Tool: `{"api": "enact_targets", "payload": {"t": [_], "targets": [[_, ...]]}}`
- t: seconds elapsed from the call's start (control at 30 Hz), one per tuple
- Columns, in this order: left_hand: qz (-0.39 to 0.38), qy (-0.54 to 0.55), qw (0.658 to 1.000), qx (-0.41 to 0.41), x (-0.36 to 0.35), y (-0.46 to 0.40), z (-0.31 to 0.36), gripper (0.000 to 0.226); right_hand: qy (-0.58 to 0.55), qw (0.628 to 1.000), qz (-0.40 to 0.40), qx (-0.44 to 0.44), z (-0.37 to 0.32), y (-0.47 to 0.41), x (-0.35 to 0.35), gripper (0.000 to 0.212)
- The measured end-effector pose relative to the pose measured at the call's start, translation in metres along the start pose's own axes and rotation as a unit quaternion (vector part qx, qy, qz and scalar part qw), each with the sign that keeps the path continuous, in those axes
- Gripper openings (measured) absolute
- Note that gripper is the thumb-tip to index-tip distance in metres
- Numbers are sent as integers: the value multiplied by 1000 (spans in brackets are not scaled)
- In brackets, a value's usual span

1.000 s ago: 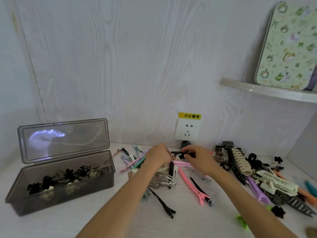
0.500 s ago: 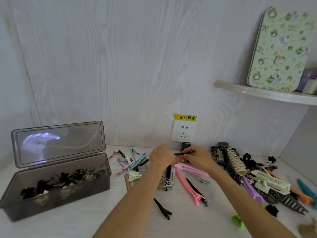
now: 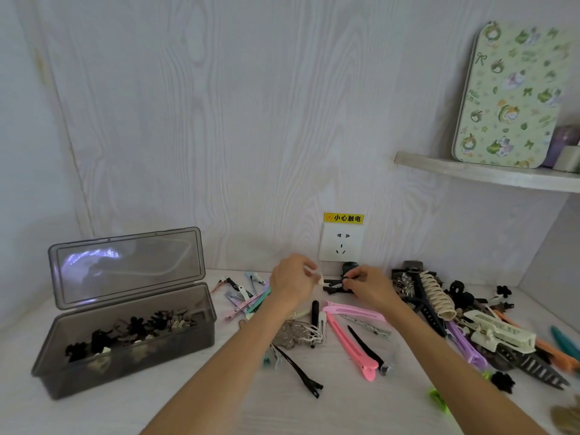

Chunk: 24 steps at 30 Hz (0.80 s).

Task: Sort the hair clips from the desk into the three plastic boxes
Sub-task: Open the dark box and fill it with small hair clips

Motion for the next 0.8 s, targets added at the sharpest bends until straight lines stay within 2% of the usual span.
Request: {"api": "enact_targets", "payload": {"t": [0.13, 0.27, 0.43, 0.57, 0.67, 0.8], "targets": [[40, -2, 998, -54, 49, 20, 2, 25, -70, 997, -20, 22, -24, 11, -4, 15], [123, -27, 990, -67, 118, 56, -23, 17, -133, 984, -100, 70, -69, 37, -32, 12], [217, -67, 974, 9, 184, 101, -80, 14, -138, 958, -165, 192, -134, 84, -93, 11], [213, -146, 964, 64, 198, 120, -110, 17, -36, 937, -203, 283, -157, 116, -137, 25], [180, -171, 965, 80, 200, 125, -116, 29, 5, 931, -225, 289, -154, 121, -140, 33], [152, -164, 974, 33, 194, 126, -107, 34, 3, 946, -161, 282, -138, 99, -90, 25]]}}
Point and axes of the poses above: each hand's wrist, its own y-axis away from the middle knuckle, its own x-axis out of the back of the hand, z = x × y, the point moved 4 cm from there along -y, towards the middle knuckle, and after that the axes turned 5 degrees about z, right-handed, at the moved point
